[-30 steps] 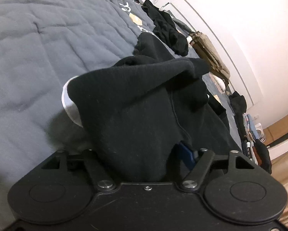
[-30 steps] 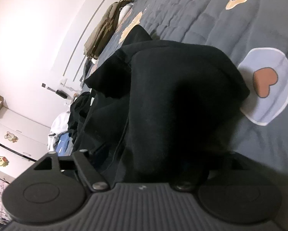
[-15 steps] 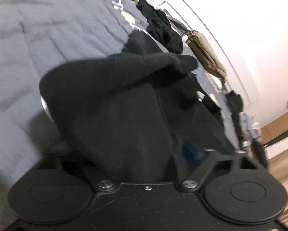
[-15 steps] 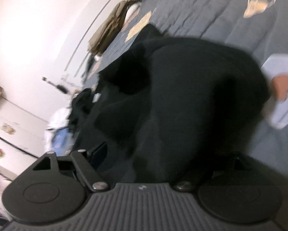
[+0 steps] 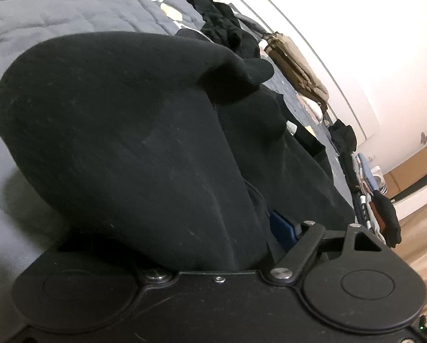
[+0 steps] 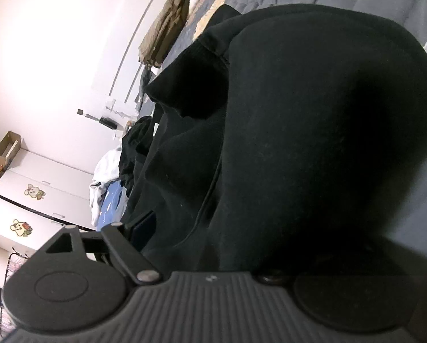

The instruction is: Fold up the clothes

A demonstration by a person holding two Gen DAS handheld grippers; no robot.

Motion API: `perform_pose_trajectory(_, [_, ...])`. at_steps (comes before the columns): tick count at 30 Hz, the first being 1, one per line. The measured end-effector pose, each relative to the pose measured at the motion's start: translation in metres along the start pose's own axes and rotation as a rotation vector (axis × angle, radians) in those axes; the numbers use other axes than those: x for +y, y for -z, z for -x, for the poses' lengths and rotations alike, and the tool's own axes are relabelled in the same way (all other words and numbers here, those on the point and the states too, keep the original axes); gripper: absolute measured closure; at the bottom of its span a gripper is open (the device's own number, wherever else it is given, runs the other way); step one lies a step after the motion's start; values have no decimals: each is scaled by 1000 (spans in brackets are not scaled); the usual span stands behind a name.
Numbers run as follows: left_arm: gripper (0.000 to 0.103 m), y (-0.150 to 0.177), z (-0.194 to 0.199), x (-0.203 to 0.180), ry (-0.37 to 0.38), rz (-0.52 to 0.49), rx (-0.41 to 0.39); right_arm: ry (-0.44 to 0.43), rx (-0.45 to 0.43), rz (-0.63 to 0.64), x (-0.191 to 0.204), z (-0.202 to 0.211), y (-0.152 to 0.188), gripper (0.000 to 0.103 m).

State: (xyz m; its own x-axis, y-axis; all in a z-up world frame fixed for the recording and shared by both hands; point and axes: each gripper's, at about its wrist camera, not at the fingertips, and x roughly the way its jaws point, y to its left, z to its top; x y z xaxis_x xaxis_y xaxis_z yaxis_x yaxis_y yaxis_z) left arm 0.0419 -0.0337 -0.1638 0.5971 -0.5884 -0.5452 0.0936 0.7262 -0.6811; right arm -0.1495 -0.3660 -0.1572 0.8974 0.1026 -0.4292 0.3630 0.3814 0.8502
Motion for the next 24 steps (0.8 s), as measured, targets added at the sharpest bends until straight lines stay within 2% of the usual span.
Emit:
perform_pose_trajectory(2, [56,1,2,1,-29,4,-16,38,-15,23,3,1,1,39])
perform_pose_trajectory(3, [76,1,2,4,-38,15,-16,65,-20,28,3,1,2,67])
perform_pose_trajectory(4, [85,1,2,6,-36,30,-16,97,-23,27,3,0,3,84])
perform_pose_trajectory(7, [94,2,5,3,-18,25,-28,98,-37,-4,1,3,5,86])
perform_pose_trajectory(9, [96,4,8,-2,-24,7,-40,98,-46,2,6,7,6,89])
perform_pose_trajectory(15, [96,9,24,-3,-17,11,-42,62,-51,-26,10,30,12,97])
perform_pose_trajectory(24, [97,12,72,-11,-9,-9,-53,2,-77,-34,26,78,38,97])
